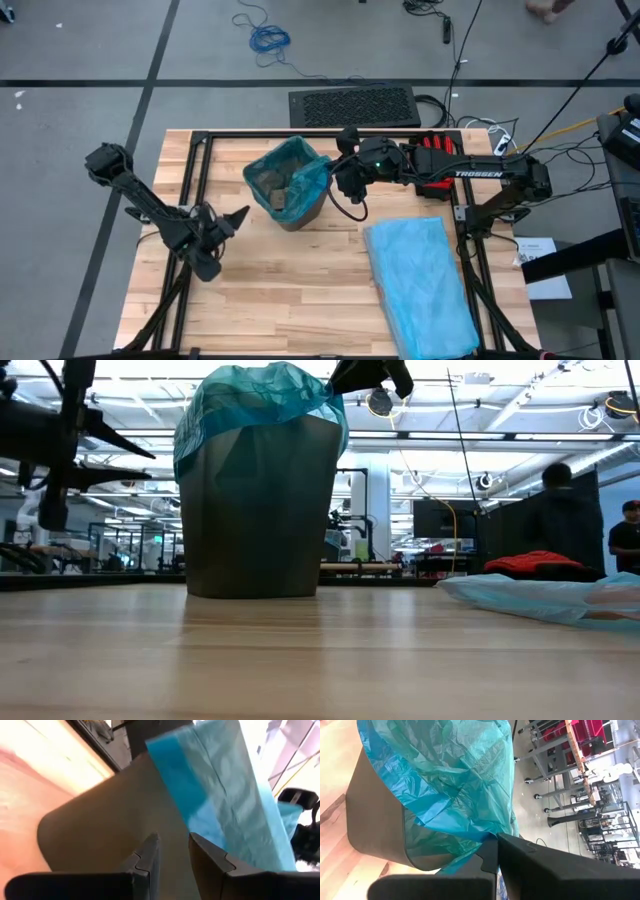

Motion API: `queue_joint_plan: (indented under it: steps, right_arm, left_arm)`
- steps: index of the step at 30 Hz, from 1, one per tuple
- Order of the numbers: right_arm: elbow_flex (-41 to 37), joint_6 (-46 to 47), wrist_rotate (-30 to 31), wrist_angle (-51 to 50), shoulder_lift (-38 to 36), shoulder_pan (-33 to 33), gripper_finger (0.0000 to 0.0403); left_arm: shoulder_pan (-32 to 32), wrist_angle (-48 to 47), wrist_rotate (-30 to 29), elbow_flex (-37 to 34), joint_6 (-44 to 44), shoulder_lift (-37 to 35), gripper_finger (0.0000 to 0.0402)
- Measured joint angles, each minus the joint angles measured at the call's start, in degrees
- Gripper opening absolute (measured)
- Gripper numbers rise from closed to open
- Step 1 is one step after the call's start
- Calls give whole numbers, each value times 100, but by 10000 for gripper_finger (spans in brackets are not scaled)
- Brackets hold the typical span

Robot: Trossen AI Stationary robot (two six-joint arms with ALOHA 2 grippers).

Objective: Place trash/remove bag and relplace
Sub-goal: Remove the trash bag from the bin

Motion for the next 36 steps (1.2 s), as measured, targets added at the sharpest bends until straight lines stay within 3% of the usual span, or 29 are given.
queue_joint_plan:
  steps: [7,12,18,25,36]
  right_arm:
    - [0,0,0,-2,0,0,0]
    - [0,0,0,-2,0,0,0]
    - [0,22,0,-5,2,0,0]
    - [0,4,0,-7,2,0,0]
    - [0,111,-284,-7,2,-5,0]
  left_arm:
    - [138,1945,285,0,2498,0,99]
    - [572,2500,710,4,3566,0,99]
    - [1018,2123,775,4,3216,0,99]
    - [1130,1096,784,2,1837,0,99]
    - [1126,1148,535,2,1867,0,99]
